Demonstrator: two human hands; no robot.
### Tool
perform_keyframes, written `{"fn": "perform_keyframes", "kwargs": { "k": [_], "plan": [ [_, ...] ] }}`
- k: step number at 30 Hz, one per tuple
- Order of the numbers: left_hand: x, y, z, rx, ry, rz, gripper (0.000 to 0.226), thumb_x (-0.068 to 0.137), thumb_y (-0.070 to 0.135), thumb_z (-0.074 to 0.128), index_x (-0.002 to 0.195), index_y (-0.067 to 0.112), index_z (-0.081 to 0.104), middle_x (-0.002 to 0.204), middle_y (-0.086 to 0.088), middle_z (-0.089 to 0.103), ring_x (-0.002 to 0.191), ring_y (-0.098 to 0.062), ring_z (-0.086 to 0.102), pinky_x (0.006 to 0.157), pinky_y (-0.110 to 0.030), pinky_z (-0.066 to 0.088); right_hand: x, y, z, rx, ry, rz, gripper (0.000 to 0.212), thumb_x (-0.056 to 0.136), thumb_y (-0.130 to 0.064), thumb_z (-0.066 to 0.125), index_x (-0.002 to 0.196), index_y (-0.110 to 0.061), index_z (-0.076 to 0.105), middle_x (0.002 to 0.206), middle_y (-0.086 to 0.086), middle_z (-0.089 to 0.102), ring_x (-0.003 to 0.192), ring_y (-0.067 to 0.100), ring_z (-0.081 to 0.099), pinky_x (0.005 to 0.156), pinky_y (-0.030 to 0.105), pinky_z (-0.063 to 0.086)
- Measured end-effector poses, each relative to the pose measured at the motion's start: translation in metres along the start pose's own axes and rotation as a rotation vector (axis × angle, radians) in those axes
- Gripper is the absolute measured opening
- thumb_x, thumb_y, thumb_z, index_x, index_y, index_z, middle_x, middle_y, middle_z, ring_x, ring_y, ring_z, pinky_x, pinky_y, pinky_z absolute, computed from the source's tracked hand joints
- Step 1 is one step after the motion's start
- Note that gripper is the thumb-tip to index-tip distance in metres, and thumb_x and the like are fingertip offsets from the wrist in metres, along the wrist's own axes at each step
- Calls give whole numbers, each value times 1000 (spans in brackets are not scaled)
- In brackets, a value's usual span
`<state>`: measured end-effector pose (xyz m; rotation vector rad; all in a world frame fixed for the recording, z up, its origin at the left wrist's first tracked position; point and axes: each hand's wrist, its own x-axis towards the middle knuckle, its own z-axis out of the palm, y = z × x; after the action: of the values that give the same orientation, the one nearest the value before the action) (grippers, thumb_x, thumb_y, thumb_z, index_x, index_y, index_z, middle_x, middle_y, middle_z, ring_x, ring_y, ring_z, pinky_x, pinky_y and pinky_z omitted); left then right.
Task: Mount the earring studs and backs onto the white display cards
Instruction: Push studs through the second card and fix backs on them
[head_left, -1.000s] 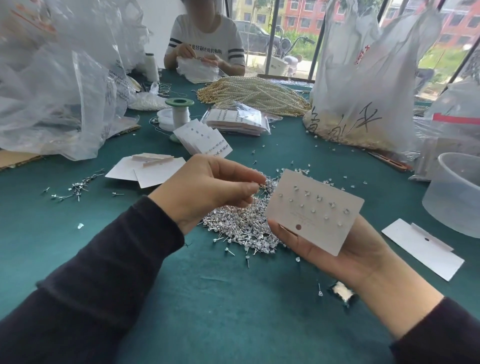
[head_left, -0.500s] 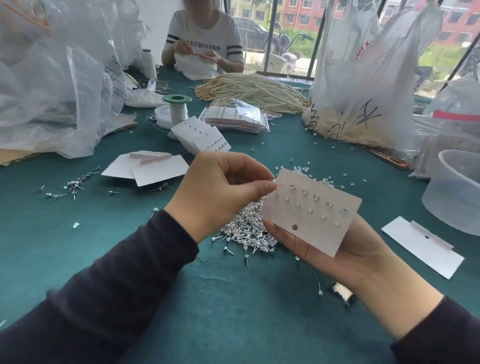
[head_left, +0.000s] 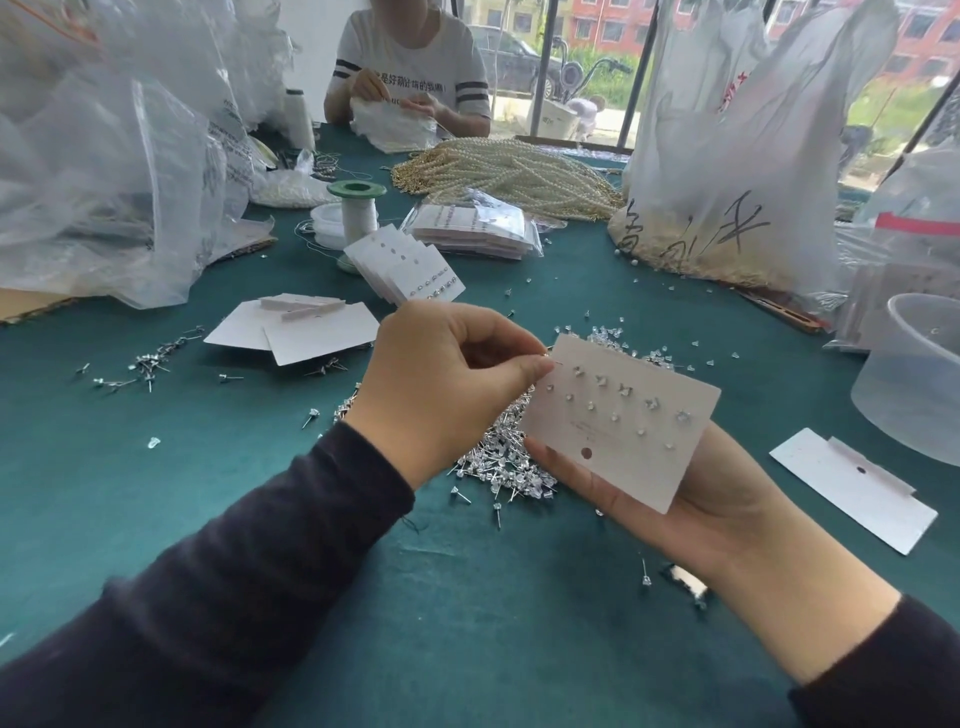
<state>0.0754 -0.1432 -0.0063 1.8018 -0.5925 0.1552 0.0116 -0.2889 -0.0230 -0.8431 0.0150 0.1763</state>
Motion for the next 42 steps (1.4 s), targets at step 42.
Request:
{"fn": "perform_keyframes", "kwargs": {
  "k": [42],
  "plan": [
    [8, -10, -3, -400, -115, -667, 11, 83, 1, 61, 76, -7, 61, 49, -5, 66, 44, -14, 64, 40, -20, 49, 4, -36, -40, -1568, 462, -299, 12, 70, -22, 79, 63, -21, 69, 55, -5, 64, 46, -1, 50, 45, 8, 37]
  ]
}}
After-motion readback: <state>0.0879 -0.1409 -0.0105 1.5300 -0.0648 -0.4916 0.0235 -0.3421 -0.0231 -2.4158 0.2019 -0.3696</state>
